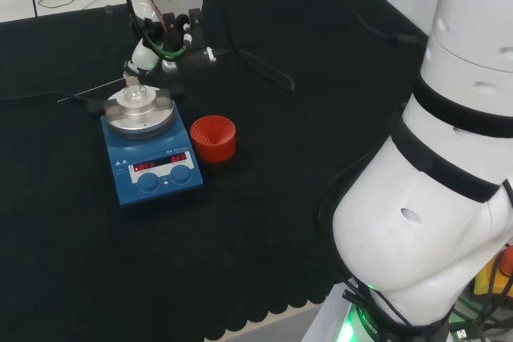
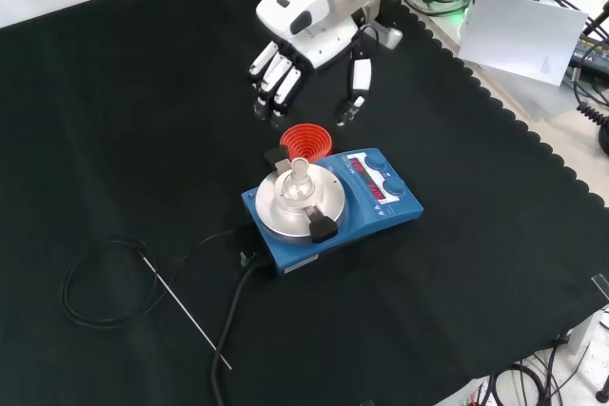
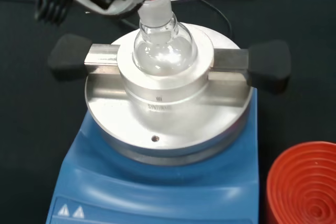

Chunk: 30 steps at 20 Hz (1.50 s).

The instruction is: Turn on the heater.

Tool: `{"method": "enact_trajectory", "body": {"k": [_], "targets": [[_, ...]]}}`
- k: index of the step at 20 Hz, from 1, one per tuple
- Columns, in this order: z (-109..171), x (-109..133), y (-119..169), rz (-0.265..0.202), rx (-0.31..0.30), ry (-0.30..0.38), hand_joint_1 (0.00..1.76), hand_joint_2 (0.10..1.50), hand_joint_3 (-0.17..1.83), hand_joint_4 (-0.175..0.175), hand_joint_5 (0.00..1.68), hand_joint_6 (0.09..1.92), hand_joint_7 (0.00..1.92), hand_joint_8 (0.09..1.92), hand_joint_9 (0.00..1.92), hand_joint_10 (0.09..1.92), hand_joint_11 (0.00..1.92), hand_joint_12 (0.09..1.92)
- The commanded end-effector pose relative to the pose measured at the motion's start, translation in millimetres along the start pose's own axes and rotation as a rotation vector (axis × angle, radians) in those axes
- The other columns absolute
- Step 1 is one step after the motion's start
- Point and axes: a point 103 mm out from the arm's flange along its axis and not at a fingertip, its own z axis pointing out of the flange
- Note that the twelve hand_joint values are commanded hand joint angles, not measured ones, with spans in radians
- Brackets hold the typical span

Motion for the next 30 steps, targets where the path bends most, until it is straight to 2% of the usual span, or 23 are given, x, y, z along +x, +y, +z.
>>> {"method": "enact_trajectory", "body": {"k": [1,4,8,12,17,20,23,25,30], "targets": [[-2,-24,-20,-0.011,-0.007,0.002,0.87,0.62,0.58,-0.047,0.43,0.47,0.32,0.75,0.55,0.7,0.25,1.39],[2,-9,-36,-0.002,-0.032,-0.023,0.87,0.62,0.58,-0.047,0.44,0.46,0.33,0.74,0.56,0.7,0.25,1.39],[9,15,-56,0.019,0.009,-0.031,0.87,0.63,0.58,-0.047,0.44,0.46,0.36,0.75,0.58,0.7,0.26,1.39],[20,9,-67,0.022,0.049,-0.015,0.97,0.65,0.65,-0.05,0.51,0.53,0.59,0.76,0.8,0.65,0.38,1.34],[41,6,-84,0.01,0.092,-0.017,1.05,0.65,0.73,-0.066,0.53,0.61,0.95,0.84,1.12,0.69,0.67,1.24],[51,4,-93,0.007,0.102,-0.018,1.11,0.67,0.73,-0.099,0.52,0.63,1.12,0.96,1.26,0.79,0.97,1.07],[57,-7,-103,0.004,0.112,0.005,1.16,0.69,0.72,-0.123,0.51,0.65,1.24,1.14,1.35,1.0,1.24,0.99],[61,-14,-108,0.002,0.118,0.036,1.18,0.71,0.73,-0.125,0.5,0.66,1.32,1.24,1.4,1.14,1.3,1.04],[75,-6,-114,-0.03,0.165,0.026,1.32,0.76,0.8,-0.108,0.47,0.73,1.51,1.42,1.6,1.35,1.35,1.26]]}}
